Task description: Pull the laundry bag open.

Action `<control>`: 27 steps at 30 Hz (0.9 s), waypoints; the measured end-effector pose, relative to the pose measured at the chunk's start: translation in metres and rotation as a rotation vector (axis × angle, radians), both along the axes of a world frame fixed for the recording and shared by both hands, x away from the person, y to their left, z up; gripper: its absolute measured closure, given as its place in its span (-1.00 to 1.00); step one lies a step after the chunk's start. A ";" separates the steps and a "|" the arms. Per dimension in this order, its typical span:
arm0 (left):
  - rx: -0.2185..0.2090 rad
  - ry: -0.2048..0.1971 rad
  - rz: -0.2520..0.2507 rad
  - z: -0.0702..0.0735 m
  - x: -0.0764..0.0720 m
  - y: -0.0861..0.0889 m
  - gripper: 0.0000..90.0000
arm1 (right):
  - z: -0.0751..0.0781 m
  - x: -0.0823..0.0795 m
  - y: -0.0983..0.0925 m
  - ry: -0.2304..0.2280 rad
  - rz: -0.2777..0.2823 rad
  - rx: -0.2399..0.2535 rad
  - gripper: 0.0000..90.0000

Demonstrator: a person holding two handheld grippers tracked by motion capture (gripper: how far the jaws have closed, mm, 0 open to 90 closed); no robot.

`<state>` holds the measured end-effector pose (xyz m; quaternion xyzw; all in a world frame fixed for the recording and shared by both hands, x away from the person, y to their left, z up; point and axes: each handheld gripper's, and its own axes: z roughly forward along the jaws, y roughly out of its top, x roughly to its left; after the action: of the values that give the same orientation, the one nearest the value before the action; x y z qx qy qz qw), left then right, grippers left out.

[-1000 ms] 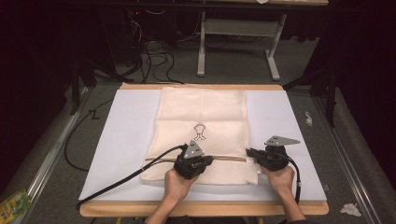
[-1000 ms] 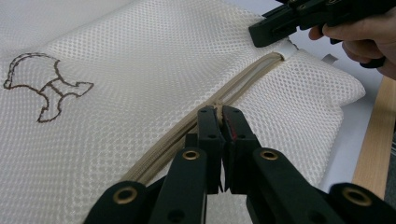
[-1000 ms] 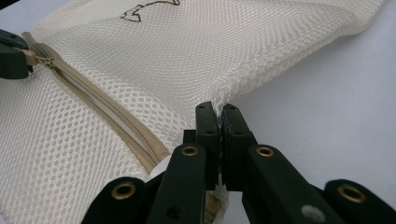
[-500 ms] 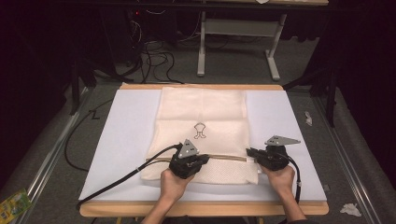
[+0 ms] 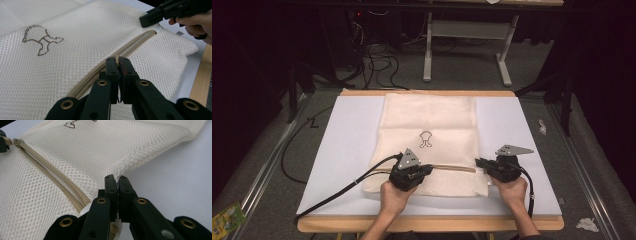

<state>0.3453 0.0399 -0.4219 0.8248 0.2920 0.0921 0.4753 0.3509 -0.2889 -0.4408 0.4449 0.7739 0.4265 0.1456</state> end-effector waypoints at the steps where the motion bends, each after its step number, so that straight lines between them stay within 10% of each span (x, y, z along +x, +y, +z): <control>1: 0.000 -0.001 0.001 0.000 0.000 0.001 0.94 | 0.001 0.000 0.000 0.002 0.001 0.003 0.98; 27: -0.025 -0.001 0.011 0.003 0.000 0.015 0.94 | 0.002 0.001 0.002 -0.005 0.002 0.008 0.98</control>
<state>0.3449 0.0553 -0.4193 0.8172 0.2972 0.0915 0.4852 0.3515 -0.2867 -0.4391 0.4439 0.7723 0.4307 0.1452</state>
